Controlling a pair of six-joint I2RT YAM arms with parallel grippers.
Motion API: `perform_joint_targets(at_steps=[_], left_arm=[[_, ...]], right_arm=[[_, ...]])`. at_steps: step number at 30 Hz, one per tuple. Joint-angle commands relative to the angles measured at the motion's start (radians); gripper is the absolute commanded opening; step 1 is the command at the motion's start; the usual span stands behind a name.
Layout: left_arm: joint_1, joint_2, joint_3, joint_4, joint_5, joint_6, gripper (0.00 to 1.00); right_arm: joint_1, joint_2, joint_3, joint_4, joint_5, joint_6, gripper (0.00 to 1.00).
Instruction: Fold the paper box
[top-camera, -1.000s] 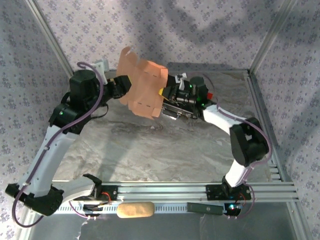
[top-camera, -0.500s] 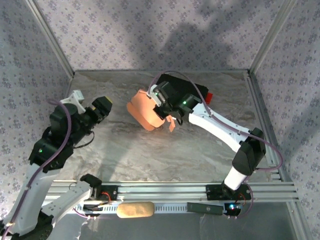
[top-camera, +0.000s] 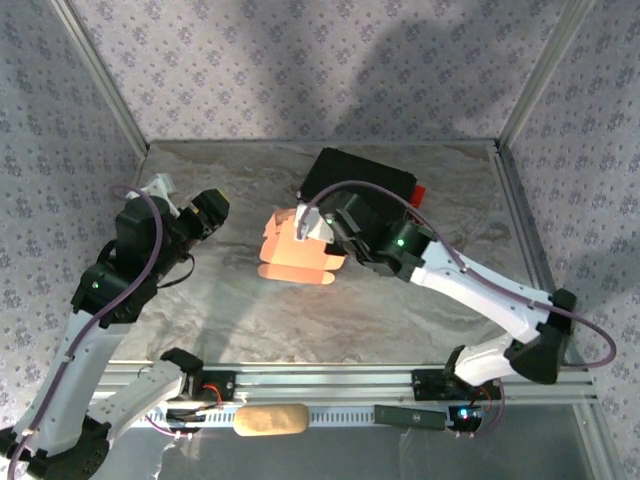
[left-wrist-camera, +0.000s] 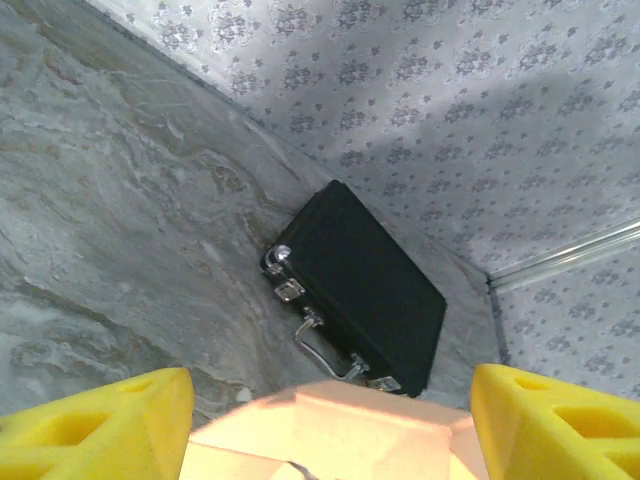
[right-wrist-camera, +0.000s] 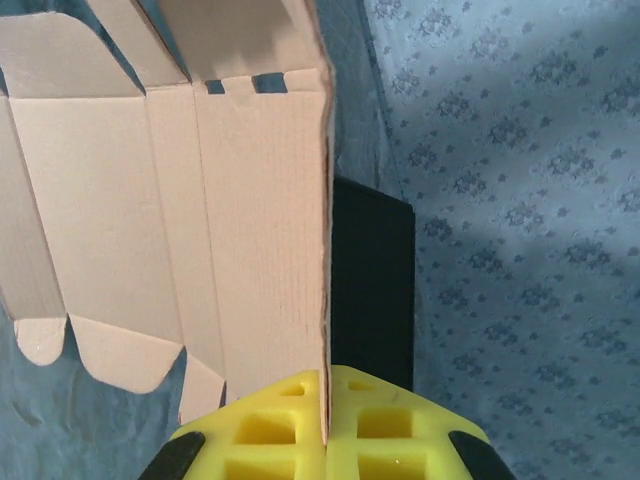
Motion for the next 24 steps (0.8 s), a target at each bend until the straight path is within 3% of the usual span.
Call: perform_joint_targets(at_steps=[1, 5, 8, 12, 14, 16, 18, 20, 24], left_arm=[[0.036, 0.027, -0.06, -0.005, 0.057, 0.06, 0.72], [0.151, 0.066, -0.175, 0.078, 0.309, 0.0, 0.68], [0.175, 0.083, -0.265, 0.161, 0.438, -0.078, 0.66], [0.17, 0.036, -0.37, 0.275, 0.495, -0.237, 0.64], [0.157, -0.014, -0.401, 0.289, 0.468, -0.284, 0.56], [0.138, -0.047, -0.416, 0.305, 0.462, -0.198, 0.53], [0.112, -0.051, -0.386, 0.224, 0.432, -0.027, 0.41], [0.062, -0.032, -0.376, 0.123, 0.333, 0.166, 0.29], [-0.032, -0.014, -0.536, 0.281, 0.253, 0.359, 0.31]], right_arm=[[-0.007, 0.012, -0.078, 0.096, -0.049, -0.197, 0.0], [-0.032, 0.106, -0.194, 0.367, 0.012, -0.326, 0.0], [-0.046, 0.161, -0.257, 0.533, 0.02, -0.367, 0.0], [-0.043, 0.205, -0.27, 0.62, 0.009, -0.38, 0.0], [-0.039, 0.228, -0.275, 0.647, 0.006, -0.38, 0.0], [-0.04, 0.246, -0.274, 0.639, -0.011, -0.367, 0.0], [-0.049, 0.26, -0.265, 0.618, -0.034, -0.35, 0.0], [-0.058, 0.267, -0.249, 0.58, -0.056, -0.333, 0.0], [-0.069, 0.268, -0.219, 0.531, -0.096, -0.309, 0.0]])
